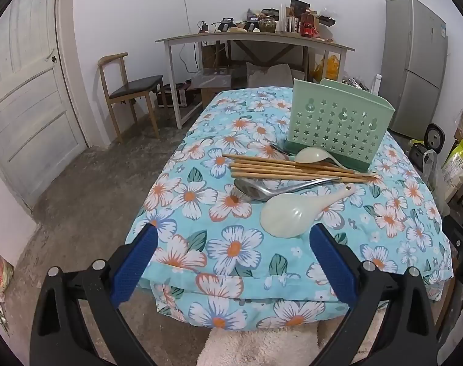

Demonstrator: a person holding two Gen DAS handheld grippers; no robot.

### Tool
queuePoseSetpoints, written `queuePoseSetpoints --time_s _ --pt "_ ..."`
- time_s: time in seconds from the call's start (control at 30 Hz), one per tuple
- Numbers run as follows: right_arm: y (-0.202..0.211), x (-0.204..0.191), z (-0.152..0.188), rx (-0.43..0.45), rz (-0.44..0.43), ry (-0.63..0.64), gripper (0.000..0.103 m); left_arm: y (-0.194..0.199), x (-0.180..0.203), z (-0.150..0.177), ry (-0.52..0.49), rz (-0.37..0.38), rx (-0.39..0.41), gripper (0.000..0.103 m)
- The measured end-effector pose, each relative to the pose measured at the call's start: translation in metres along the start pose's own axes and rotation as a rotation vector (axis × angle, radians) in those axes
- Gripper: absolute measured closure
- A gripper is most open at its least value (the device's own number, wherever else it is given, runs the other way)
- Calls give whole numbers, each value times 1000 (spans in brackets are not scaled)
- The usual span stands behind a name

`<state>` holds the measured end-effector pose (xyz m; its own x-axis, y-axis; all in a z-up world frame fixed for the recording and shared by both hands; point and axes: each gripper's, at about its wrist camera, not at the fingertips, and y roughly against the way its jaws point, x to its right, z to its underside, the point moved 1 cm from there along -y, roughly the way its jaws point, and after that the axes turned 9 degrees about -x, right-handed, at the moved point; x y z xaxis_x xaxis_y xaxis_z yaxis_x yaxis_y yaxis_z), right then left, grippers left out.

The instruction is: Organize utensils

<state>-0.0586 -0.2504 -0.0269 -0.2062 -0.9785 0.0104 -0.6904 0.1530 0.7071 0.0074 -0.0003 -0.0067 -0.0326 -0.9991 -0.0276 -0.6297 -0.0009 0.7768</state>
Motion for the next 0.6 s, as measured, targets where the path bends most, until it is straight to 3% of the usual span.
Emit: queuePoseSetpoints --time_s 0.6 --pt "0 -1 0 3 2 2 8 -2 2 1 8 4 -4 5"
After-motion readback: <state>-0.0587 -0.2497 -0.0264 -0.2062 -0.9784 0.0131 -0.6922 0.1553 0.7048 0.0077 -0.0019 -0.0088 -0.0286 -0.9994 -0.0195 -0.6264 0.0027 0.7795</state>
